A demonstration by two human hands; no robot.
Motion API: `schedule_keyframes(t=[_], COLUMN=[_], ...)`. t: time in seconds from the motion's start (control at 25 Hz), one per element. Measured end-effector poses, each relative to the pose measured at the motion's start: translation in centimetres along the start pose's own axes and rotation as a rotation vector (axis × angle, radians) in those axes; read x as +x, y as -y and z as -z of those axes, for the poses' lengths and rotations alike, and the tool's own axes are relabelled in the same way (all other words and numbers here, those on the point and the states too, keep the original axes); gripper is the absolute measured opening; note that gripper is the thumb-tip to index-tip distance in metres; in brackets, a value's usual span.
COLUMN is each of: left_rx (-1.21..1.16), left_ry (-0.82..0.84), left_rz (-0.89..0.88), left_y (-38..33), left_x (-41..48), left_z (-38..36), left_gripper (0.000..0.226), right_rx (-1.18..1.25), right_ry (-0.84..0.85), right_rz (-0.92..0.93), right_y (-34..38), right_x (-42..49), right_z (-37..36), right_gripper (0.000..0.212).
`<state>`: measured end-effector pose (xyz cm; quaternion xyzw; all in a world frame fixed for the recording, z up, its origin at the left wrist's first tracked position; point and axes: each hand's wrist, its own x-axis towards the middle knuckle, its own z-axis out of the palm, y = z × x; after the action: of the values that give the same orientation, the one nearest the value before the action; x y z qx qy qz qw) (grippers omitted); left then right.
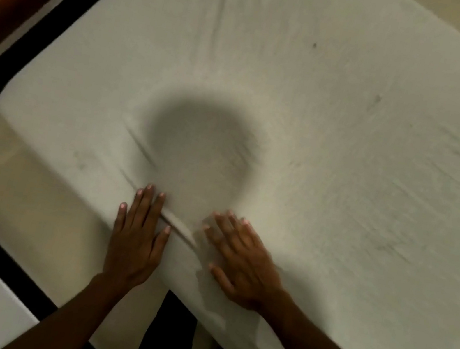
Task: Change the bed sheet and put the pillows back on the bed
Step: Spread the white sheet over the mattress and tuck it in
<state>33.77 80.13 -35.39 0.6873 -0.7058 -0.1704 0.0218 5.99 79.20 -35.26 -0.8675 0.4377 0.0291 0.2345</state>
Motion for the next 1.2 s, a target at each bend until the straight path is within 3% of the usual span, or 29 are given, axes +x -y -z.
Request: schedule_keyframes(t=[0.08, 0.16, 0.36, 0.48, 0.56, 0.68, 0.8, 0.92, 1.0, 1.08, 1.2], left_rx=[-0.045, -0.048, 0.009, -0.133, -0.227, -0.509, -0.982, -1.541, -1.735, -1.795, -1.832], left_ry=[-0.066, -0.113, -0.213, -0.251, -0.256, -0.283, -0.405, -0.447, -0.460, -0.417, -0.352], left_rz=[0.015, 0.051, 0.214, 0.340, 0.328, 0.431, 0.740, 1.031, 1.034, 0.980, 0.999], left_y=[0.3, 1.2, 3.6, 3.5, 3.6, 3.2, 2.1, 2.4, 2.6, 3.0, 5.0], left_x=[1.4, 3.7, 1.7, -2.3, -3.2, -2.5, -1.4, 0.5, 1.9, 2.2, 2.0], left_z=[0.2, 0.1, -2.9, -3.8, -3.9, -3.7, -3.0, -1.3, -0.8, -1.1, -2.0], left_gripper=[0.070, 0.069, 0.070, 0.071, 0.072, 0.076, 0.078, 0.061, 0.054, 0.065, 0.078], right_rx=[0.007, -0.007, -0.067, -0.063, -0.036, -0.059, -0.079, -0.018, -0.034, -0.055, -0.115], right_ry=[-0.076, -0.107, -0.039, 0.034, 0.032, 0.078, 0.103, -0.037, -0.037, -0.032, 0.032], right_rz=[-0.214, -0.293, -0.122, 0.015, 0.007, 0.064, 0.225, -0.017, -0.074, -0.062, 0.104], right_y=[-1.4, -0.6, 4.5, 7.7, 9.7, 11.0, 11.0, 10.5, 10.3, 10.4, 10.9], right_x=[0.1, -0.2, -1.9, -3.4, -4.0, -4.2, -4.3, -2.7, -1.8, -1.7, -2.2], right_z=[1.0, 0.1, -4.2, -5.5, -6.0, -6.6, -6.0, -4.5, -5.0, -6.3, -8.1], right_gripper=[0.072, 0.076, 0.080, 0.085, 0.084, 0.082, 0.081, 0.079, 0.081, 0.082, 0.081])
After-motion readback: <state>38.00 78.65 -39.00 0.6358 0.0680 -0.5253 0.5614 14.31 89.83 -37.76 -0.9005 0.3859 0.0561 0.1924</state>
